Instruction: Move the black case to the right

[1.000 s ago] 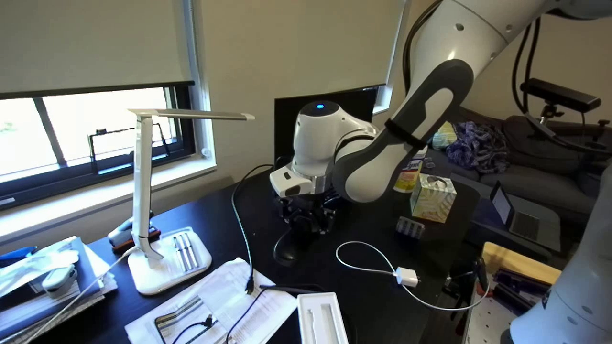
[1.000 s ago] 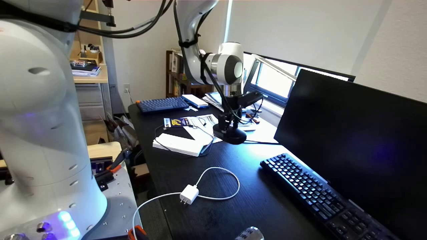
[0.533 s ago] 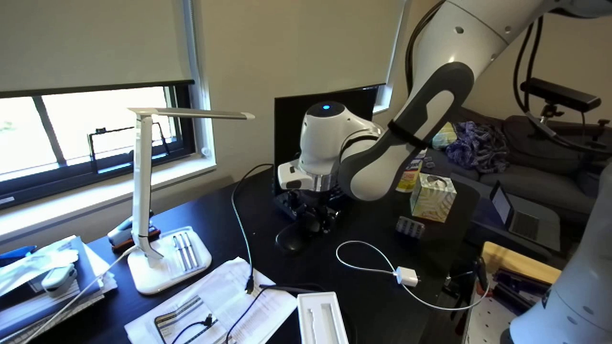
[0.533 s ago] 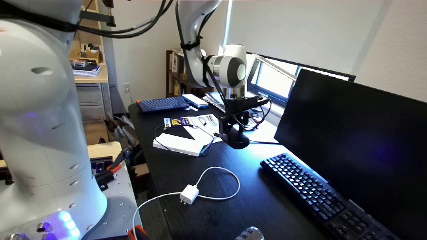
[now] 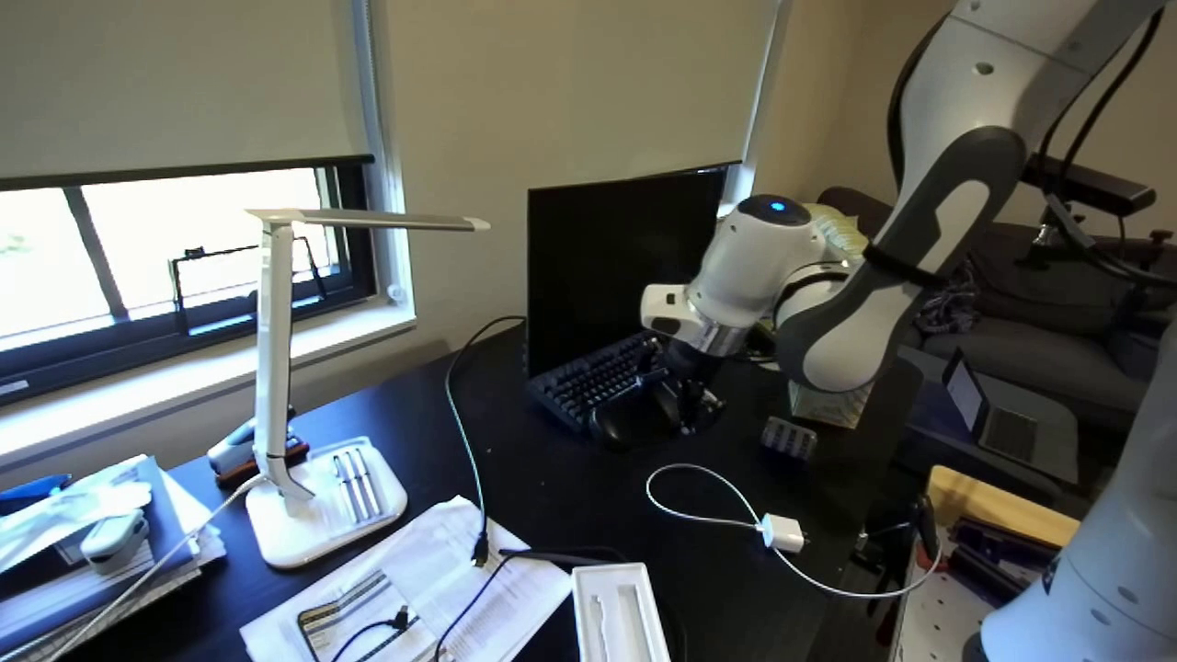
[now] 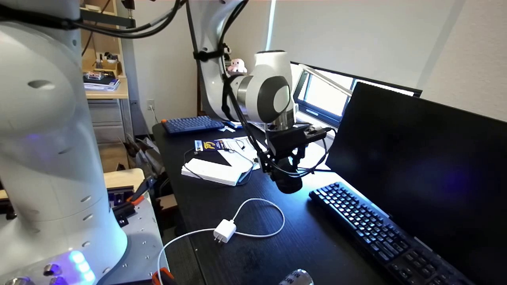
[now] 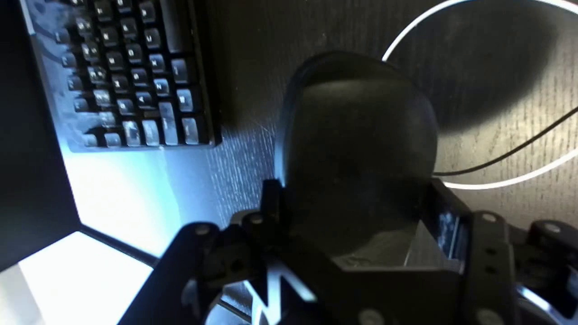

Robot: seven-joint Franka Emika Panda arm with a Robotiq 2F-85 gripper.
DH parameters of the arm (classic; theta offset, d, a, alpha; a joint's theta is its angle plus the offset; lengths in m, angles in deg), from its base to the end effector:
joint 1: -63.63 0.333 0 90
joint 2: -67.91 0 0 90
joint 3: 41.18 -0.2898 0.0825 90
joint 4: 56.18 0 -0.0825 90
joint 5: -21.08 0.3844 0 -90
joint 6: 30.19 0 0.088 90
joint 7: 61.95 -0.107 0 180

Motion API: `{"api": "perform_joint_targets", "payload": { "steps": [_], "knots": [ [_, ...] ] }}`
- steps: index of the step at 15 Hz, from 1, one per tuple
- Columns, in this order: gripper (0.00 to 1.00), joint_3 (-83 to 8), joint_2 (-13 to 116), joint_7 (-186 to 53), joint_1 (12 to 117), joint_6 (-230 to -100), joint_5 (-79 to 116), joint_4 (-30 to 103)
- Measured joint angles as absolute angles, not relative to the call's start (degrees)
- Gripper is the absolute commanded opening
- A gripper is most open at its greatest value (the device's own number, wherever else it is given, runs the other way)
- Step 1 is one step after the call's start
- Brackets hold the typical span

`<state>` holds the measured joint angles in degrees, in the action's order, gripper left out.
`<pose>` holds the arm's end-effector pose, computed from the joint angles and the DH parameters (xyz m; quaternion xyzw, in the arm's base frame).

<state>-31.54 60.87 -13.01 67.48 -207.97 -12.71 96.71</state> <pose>0.4325 0.0007 0.1978 0.7726 0.6143 0.0996 0.1259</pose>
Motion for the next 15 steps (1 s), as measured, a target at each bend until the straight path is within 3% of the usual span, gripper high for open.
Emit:
{"api": "perform_joint_targets", "payload": {
  "steps": [1,2,3,4,8,12,15],
  "knots": [
    [0.53,-29.3,62.3,-13.8,67.4,-210.5,-13.8,98.8],
    [0.78,-27.4,63.8,-14.0,67.1,-212.5,-14.0,100.7],
    [0.78,-26.0,65.2,-14.0,66.7,-214.6,-14.2,102.2],
    [0.53,-24.9,66.5,-14.0,66.6,-215.9,-14.6,103.3],
    [0.53,-28.2,67.0,-14.4,65.1,-211.1,-13.3,102.2],
    [0.53,-37.3,61.7,-14.4,67.0,-200.5,4.4,98.8],
    [0.53,-48.1,58.9,-8.0,56.9,-196.2,19.3,97.0]
  ]
}}
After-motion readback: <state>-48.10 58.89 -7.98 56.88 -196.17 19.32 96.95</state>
